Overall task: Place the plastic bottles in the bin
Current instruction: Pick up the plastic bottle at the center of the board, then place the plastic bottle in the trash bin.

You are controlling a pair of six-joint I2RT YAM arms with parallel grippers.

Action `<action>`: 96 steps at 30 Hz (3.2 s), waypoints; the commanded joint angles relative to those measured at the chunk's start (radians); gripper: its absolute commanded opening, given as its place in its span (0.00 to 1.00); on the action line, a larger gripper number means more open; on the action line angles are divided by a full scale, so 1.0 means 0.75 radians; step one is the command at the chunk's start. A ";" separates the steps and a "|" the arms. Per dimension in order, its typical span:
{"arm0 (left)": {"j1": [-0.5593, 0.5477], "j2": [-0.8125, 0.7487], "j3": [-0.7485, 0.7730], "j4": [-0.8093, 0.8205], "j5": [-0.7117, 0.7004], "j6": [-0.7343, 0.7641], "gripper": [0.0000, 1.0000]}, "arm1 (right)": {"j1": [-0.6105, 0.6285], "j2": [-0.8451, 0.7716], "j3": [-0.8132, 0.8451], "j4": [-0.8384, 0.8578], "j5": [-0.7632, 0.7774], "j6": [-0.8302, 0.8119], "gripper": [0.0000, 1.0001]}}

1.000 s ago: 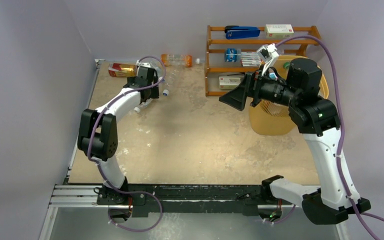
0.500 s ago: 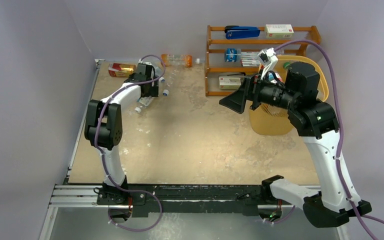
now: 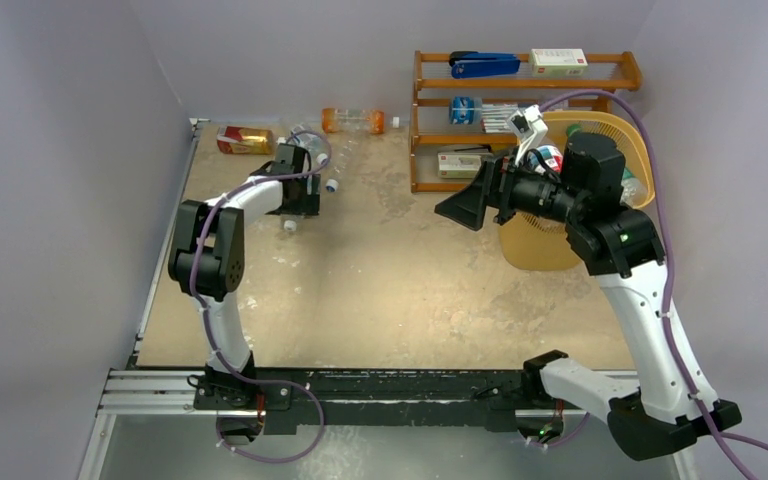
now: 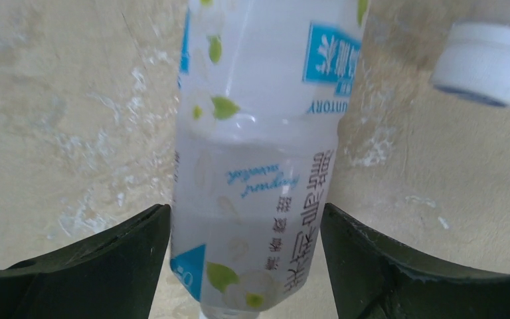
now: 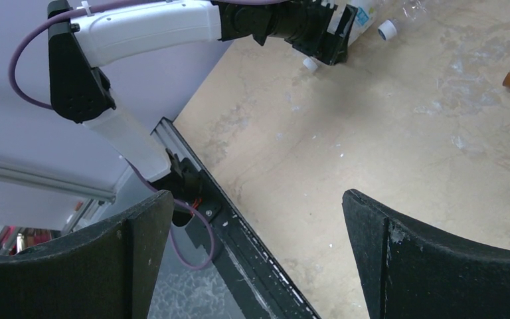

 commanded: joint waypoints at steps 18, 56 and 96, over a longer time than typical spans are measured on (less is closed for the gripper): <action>-0.088 -0.561 -0.221 -0.018 0.494 -0.316 0.43 | 0.004 -0.040 -0.148 0.223 -0.005 0.106 1.00; -0.816 -0.803 -0.474 1.513 0.976 -1.545 0.50 | 0.004 0.080 -0.143 0.598 0.093 0.348 1.00; -0.735 -0.848 -0.180 0.604 0.987 -0.959 0.78 | -0.370 0.607 1.197 -0.644 0.670 -0.126 0.57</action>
